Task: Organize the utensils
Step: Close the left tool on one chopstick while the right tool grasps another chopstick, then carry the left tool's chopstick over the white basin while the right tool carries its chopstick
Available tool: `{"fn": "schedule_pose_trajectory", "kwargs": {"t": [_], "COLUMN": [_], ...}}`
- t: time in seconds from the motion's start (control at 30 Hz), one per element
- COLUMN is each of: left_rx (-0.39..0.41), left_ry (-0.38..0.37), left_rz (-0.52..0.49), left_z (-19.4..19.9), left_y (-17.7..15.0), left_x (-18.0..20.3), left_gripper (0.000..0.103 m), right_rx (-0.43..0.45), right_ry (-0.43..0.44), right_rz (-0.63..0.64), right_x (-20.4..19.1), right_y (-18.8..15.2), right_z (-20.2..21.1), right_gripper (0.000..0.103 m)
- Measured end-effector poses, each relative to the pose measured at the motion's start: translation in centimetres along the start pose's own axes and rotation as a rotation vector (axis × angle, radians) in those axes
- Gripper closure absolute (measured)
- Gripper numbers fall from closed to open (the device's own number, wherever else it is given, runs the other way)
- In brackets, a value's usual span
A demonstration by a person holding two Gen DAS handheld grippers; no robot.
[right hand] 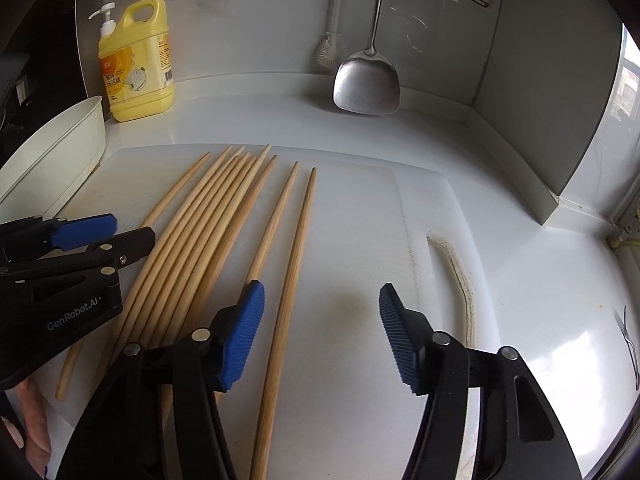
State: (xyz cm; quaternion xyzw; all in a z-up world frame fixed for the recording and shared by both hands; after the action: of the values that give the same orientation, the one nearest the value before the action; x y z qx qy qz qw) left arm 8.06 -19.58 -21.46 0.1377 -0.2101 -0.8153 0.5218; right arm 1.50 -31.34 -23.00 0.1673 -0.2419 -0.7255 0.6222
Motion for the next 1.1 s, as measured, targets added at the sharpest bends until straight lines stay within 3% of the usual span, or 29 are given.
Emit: {"fn": "schedule_pose_trajectory", "kwargs": {"t": [0.07, 0.13, 0.2, 0.27, 0.7, 0.97, 1.1], "left_rx": [0.001, 0.000, -0.001, -0.002, -0.028, -0.031, 0.005], "left_ry": [-0.001, -0.008, -0.015, -0.018, -0.060, -0.073, -0.024], "left_rz": [-0.004, 0.000, 0.004, 0.005, 0.056, 0.120, 0.164], "left_z": [0.0, 0.0, 0.0, 0.1, 1.9, 6.4, 10.0], "left_y": [0.0, 0.0, 0.0, -0.1, -0.5, 0.0, 0.9], "left_x": [0.1, 0.1, 0.0, -0.1, -0.5, -1.9, -4.6], "left_gripper": [0.093, 0.095, 0.096, 0.096, 0.096, 0.096, 0.096], "right_rx": [0.000, 0.001, 0.007, 0.007, 0.007, 0.031, 0.056], "right_ry": [0.032, 0.057, 0.047, 0.050, 0.141, 0.201, 0.253], "right_rz": [-0.006, -0.005, 0.016, 0.018, -0.071, -0.049, -0.008], "right_x": [-0.3, -0.6, -0.9, -1.1, -0.1, -1.5, -3.8], "right_y": [0.1, 0.1, 0.1, 0.1, 0.5, 2.7, 4.6], "right_z": [-0.1, 0.0, 0.1, 0.1, 2.4, 6.4, 8.5], "right_gripper": [0.059, 0.068, 0.088, 0.095, 0.097, 0.097, 0.097]}}
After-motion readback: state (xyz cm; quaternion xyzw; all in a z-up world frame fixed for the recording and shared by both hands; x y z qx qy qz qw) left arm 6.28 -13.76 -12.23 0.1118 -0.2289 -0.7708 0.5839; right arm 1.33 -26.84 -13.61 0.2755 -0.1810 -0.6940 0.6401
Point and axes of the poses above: each gripper's, at about its wrist camera, not at the fingertips, and z roughly against the way its jaws point, x to its right, y to its top, the point moved 10 cm from there along -z, roughly the way its jaws point, and after that the axes turned 8 degrees about -x, right-handed, at the moved point
